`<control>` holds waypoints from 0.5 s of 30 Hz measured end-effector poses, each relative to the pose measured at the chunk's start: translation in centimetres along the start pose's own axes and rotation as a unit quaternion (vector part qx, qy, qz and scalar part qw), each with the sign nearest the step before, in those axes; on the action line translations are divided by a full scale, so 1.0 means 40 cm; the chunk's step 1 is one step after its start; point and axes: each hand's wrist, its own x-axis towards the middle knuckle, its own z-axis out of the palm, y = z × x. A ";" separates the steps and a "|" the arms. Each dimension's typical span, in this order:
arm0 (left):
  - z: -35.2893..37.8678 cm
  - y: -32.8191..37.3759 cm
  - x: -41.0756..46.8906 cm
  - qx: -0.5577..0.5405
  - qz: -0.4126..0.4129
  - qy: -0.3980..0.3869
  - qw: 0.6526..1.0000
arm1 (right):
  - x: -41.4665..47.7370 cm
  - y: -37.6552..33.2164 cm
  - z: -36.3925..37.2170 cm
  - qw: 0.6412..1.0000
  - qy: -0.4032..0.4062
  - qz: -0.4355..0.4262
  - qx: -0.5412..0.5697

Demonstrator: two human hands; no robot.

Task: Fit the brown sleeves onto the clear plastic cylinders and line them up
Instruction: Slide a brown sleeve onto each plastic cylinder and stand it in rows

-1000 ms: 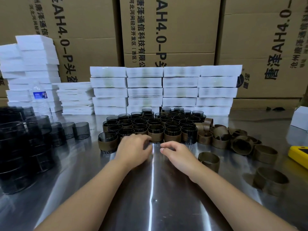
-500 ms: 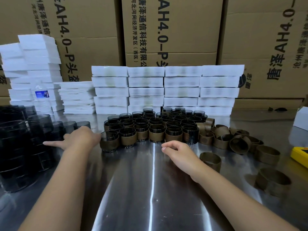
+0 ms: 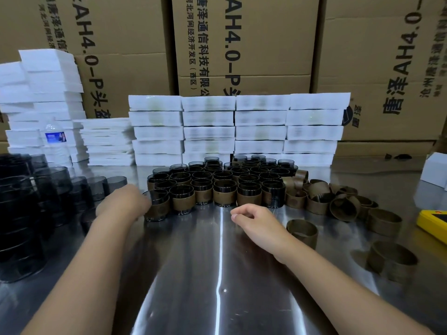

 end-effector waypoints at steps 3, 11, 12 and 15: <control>0.006 0.027 -0.019 0.025 0.010 0.012 1.000 | 0.001 0.002 0.001 1.000 0.001 -0.001 -0.011; -0.012 0.030 -0.032 0.043 0.011 0.031 0.999 | 0.002 0.002 0.003 1.000 0.000 0.003 -0.024; -0.014 0.030 -0.035 0.046 0.013 0.028 0.998 | 0.002 0.002 0.002 1.000 0.000 0.003 -0.027; -0.017 0.036 -0.051 0.065 0.029 0.003 0.997 | 0.000 0.000 0.002 1.000 -0.001 0.003 -0.026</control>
